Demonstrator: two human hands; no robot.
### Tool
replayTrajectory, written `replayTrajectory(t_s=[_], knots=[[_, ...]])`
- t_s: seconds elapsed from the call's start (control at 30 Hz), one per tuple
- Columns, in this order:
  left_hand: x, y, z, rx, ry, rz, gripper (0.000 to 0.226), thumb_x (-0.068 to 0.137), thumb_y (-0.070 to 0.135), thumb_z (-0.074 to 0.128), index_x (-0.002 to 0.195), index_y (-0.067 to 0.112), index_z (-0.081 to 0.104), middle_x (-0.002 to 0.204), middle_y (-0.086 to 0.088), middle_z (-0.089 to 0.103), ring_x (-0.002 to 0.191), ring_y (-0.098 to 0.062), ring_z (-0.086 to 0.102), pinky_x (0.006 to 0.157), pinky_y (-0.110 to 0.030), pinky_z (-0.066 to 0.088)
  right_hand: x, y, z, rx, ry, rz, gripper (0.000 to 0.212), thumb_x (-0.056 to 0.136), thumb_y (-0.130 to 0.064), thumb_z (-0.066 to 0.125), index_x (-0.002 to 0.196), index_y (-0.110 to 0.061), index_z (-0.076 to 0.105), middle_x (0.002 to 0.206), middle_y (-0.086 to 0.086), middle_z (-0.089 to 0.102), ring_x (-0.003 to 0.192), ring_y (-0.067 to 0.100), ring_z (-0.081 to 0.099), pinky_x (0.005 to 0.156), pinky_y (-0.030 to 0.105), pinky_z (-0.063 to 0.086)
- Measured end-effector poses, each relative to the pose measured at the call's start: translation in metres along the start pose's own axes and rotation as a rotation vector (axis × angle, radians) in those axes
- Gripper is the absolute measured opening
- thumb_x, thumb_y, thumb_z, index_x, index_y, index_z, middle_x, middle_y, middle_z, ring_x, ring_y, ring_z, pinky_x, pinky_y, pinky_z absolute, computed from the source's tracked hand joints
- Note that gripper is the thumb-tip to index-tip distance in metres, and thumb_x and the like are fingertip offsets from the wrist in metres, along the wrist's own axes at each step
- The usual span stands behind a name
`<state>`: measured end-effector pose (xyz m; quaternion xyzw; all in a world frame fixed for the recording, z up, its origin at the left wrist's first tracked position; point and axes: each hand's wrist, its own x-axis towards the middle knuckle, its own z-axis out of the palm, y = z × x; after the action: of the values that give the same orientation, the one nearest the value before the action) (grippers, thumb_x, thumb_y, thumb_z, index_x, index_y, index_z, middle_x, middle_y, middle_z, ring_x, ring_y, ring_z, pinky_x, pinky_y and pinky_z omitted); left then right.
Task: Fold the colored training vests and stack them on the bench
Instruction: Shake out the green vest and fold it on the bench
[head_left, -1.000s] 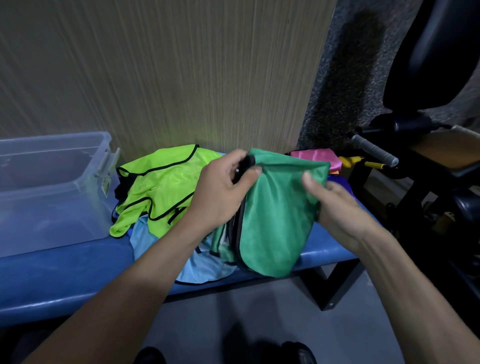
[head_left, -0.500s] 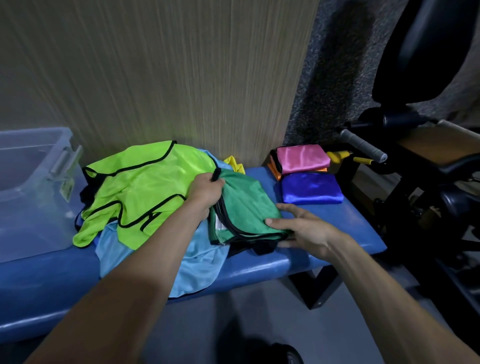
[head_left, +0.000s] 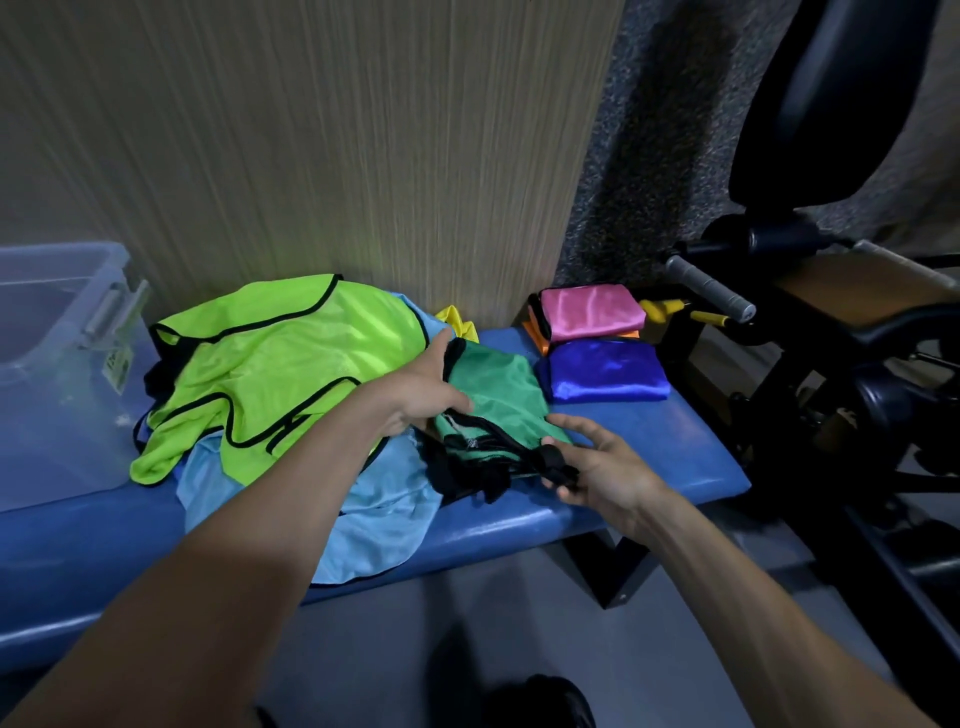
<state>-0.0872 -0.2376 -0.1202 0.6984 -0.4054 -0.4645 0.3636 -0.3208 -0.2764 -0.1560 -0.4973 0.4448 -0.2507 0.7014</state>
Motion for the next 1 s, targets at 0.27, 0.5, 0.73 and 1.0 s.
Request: replayTrajectory(t_s=[0.27,0.5,0.73,1.0], knots=[[-0.014,-0.017,0.004,0.477,0.210,0.169,0.099,0.091,0.022,0.074,0.162,0.025,0.005,0.154,-0.008,0.039,0.132,-0.027,0.049,0.103,-0.036,0.047,-0.022,0.006,-0.006,-0.357,0.092,-0.153,0.024,0.101,-0.025,0.062,0.124,-0.022,0.064,0.099,0.006,0.060,0.055,0.016,0.060,0.058,0.035,0.061],[-0.061,-0.006,0.036,0.739,0.167,0.709,0.031,0.099,0.026,0.060,0.130,0.021,0.063,0.128,0.006,0.060,0.113,-0.012,0.057,0.100,-0.031,0.044,-0.049,0.003,-0.022,-1.029,0.099,-0.601,0.033,0.088,-0.035,0.074,0.116,-0.025,0.060,0.109,-0.007,0.050,0.089,0.009,0.059,0.089,0.032,0.051],[-0.055,-0.031,0.056,0.880,-0.028,0.668,0.038,0.101,0.026,0.057,0.139,0.022,0.059,0.129,0.003,0.063,0.121,-0.018,0.056,0.102,-0.033,0.043,-0.059,0.022,0.002,-1.440,0.057,-0.631,0.045,0.084,-0.042,0.074,0.122,-0.027,0.057,0.120,-0.004,0.045,0.111,0.023,0.050,0.086,0.038,0.046],[-0.051,-0.038,0.055,0.864,-0.014,0.622,0.037,0.102,0.028,0.056,0.139,0.030,0.060,0.128,0.005,0.066,0.118,-0.018,0.059,0.100,-0.034,0.045,-0.057,0.027,-0.003,-1.323,0.055,-0.657,0.034,0.075,-0.008,0.060,0.106,-0.021,0.060,0.106,-0.002,0.064,0.098,0.027,0.056,0.080,0.037,0.045]])
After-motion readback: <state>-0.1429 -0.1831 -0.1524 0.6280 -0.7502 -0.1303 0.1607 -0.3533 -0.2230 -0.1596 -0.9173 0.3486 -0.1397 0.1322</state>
